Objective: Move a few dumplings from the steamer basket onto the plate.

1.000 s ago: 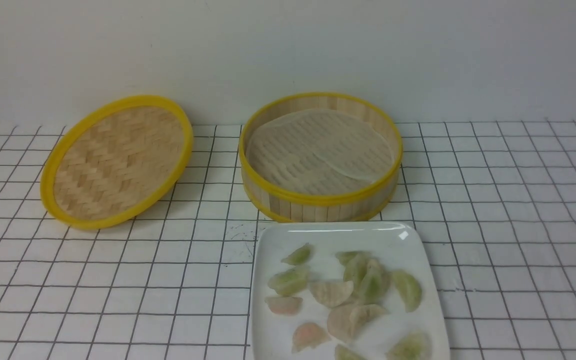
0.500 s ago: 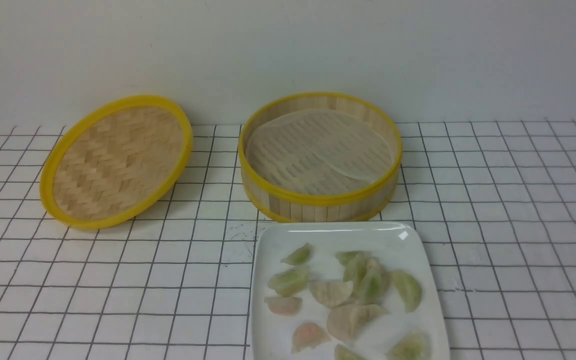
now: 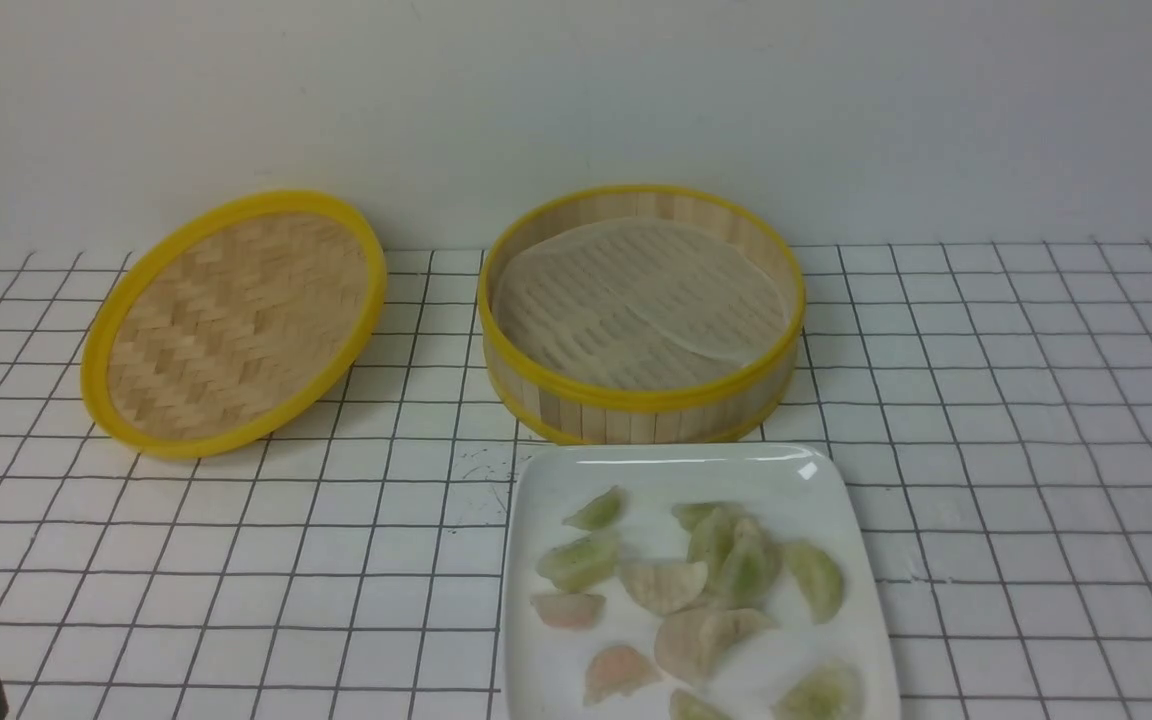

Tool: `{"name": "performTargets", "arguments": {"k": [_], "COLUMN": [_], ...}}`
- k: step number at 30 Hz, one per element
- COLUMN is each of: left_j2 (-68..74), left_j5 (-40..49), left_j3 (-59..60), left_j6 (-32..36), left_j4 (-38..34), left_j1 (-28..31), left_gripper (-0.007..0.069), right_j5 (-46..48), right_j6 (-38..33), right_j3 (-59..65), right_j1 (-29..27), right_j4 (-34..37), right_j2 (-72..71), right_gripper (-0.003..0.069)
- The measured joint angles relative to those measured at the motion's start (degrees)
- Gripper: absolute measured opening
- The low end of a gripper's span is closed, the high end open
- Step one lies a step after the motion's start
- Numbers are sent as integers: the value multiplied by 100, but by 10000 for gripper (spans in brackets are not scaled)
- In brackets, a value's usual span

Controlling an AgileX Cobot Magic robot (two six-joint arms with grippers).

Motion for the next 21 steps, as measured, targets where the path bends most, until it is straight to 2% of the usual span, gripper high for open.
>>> {"name": "performTargets", "arguments": {"k": [7, 21], "left_j2": [0, 0], "left_j5": [285, 321], "left_j3": [29, 29], "left_j6": [5, 5], "left_j4": [-115, -132], "left_j1": [71, 71], "left_gripper": [-6, -6], "right_j5": [0, 2], "right_j6": [0, 0], "right_j3": [0, 0], "right_j1": [0, 0], "right_j4": [0, 0], "right_j2": [0, 0], "right_gripper": [-15, -15]}}
